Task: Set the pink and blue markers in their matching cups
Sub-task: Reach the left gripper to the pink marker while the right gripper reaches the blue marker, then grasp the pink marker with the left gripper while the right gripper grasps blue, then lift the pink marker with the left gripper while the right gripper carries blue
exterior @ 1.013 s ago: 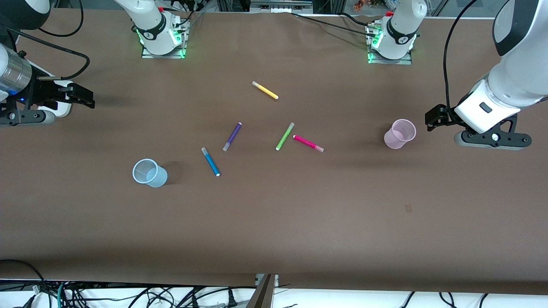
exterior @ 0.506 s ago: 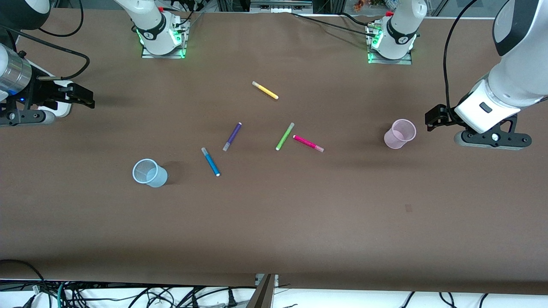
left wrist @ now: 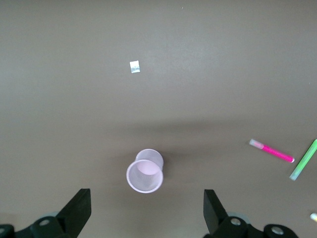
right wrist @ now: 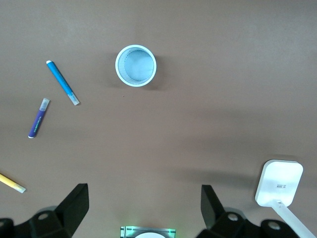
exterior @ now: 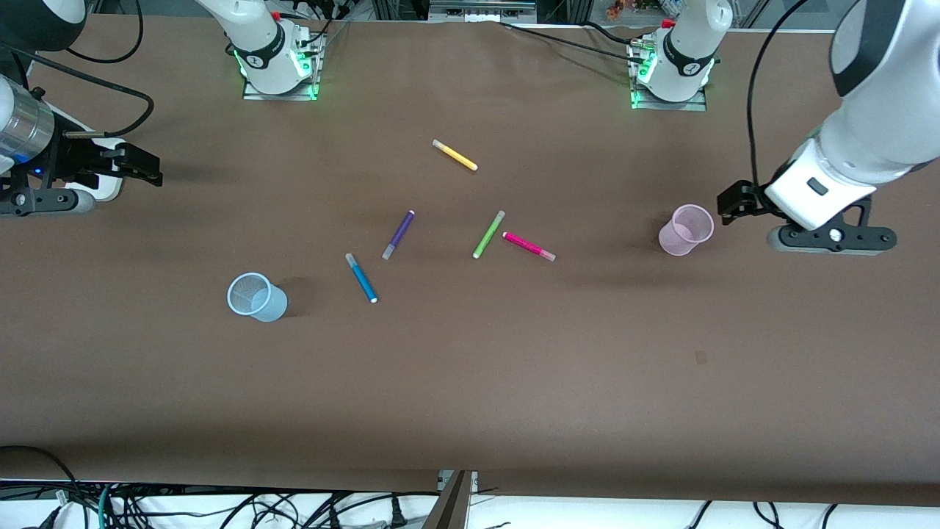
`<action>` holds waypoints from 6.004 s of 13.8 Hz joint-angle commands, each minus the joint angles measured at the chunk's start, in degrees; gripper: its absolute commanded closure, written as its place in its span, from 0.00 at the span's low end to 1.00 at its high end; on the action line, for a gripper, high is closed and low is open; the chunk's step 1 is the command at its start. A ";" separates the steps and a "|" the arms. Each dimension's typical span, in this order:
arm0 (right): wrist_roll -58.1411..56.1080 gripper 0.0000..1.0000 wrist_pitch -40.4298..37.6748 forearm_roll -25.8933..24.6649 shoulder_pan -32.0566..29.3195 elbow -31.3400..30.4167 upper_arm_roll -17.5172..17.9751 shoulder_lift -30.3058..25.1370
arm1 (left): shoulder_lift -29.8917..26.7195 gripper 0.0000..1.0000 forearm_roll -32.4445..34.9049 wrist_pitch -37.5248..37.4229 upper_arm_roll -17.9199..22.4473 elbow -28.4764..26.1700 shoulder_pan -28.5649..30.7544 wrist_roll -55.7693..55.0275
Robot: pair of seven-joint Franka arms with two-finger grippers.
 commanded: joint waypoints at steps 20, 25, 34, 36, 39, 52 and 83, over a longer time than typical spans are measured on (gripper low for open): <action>-0.31 0.00 4.37 5.22 3.96 1.33 0.48 9.15 | 26.43 0.00 -3.37 22.66 -0.25 -4.08 -24.15 -79.40; 0.12 0.00 10.59 7.25 9.22 1.42 0.39 16.09 | 26.35 0.00 -2.93 32.26 -0.25 -11.81 -24.51 -81.52; 0.39 0.00 30.26 6.72 16.09 -8.83 0.39 21.29 | 26.27 0.07 -2.67 42.38 -0.16 -18.15 -25.48 -83.10; 0.39 0.00 36.25 6.72 17.14 -13.41 0.48 21.03 | 26.44 0.20 -2.67 42.38 -0.16 -18.15 -25.48 -83.10; 0.39 0.00 47.92 6.72 19.33 -20.70 0.48 21.03 | 26.62 0.22 -2.67 42.73 -0.07 -18.15 -25.56 -83.01; -4.00 0.24 68.97 6.46 21.80 -35.49 0.48 21.11 | 27.85 0.89 0.49 43.61 -0.07 -18.15 -25.74 -83.01; -40.90 1.00 23.73 -12.15 20.84 -6.15 -12.00 16.46 | 5.26 1.00 -3.72 11.00 -0.25 -11.38 -9.57 -52.16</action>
